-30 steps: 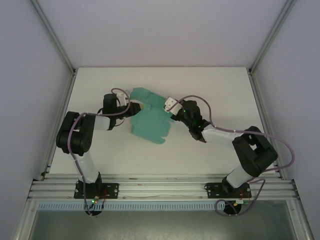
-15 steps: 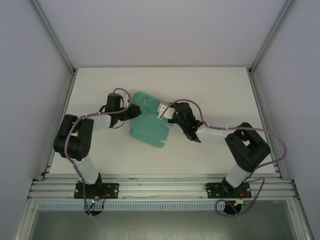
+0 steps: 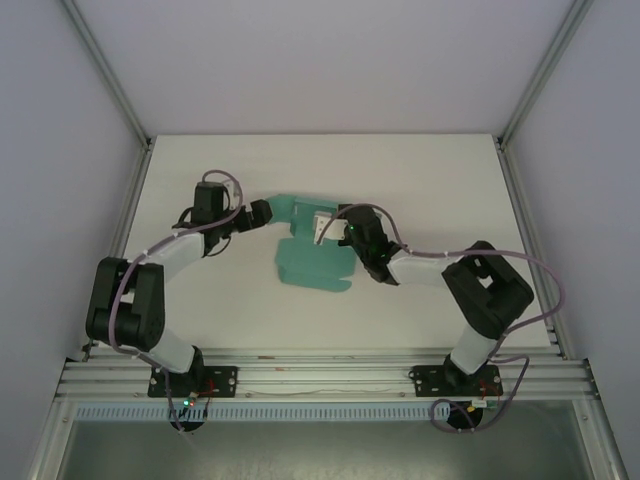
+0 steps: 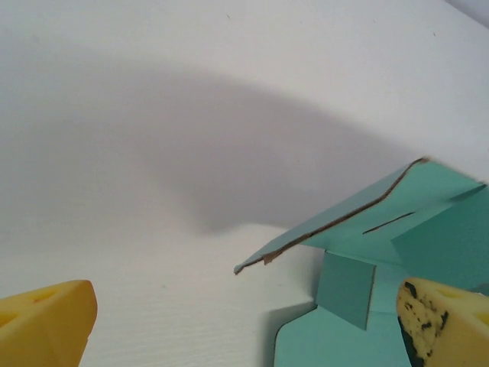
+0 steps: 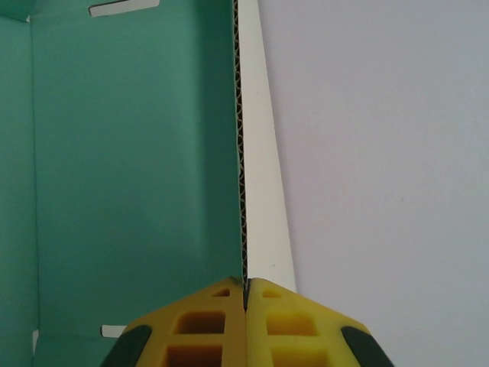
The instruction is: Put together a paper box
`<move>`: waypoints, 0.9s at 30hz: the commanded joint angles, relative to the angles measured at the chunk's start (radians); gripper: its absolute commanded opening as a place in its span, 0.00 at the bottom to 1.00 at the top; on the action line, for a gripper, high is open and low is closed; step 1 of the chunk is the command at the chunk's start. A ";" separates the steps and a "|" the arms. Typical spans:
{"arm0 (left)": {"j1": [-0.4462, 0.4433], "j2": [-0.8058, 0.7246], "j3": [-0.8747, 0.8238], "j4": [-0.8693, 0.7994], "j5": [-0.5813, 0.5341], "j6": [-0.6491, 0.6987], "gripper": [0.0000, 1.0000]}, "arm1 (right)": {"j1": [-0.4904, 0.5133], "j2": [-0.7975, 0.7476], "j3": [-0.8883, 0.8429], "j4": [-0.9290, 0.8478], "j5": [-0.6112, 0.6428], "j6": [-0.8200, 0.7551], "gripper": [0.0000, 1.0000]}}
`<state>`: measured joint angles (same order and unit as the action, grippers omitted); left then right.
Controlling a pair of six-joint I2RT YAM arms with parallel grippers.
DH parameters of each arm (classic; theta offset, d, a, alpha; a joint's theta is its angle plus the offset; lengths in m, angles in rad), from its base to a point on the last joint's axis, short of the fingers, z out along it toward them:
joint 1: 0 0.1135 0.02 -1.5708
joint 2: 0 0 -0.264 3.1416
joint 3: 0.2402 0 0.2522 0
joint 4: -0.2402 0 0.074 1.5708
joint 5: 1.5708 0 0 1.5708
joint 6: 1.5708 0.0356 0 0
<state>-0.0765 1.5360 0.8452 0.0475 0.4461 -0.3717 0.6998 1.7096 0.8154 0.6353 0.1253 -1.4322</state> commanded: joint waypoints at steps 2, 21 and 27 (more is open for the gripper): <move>0.025 -0.010 0.068 -0.081 -0.121 0.019 1.00 | 0.026 0.049 -0.038 0.231 0.018 -0.176 0.00; 0.064 0.313 0.294 -0.032 0.158 0.090 0.93 | 0.032 0.072 -0.051 0.299 -0.010 -0.156 0.00; 0.024 0.249 0.180 0.066 0.222 0.110 0.84 | 0.032 0.073 -0.035 0.276 0.019 -0.135 0.00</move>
<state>-0.0307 1.8355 1.0786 0.0368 0.5991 -0.2886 0.7261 1.7664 0.7650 0.8978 0.1158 -1.5929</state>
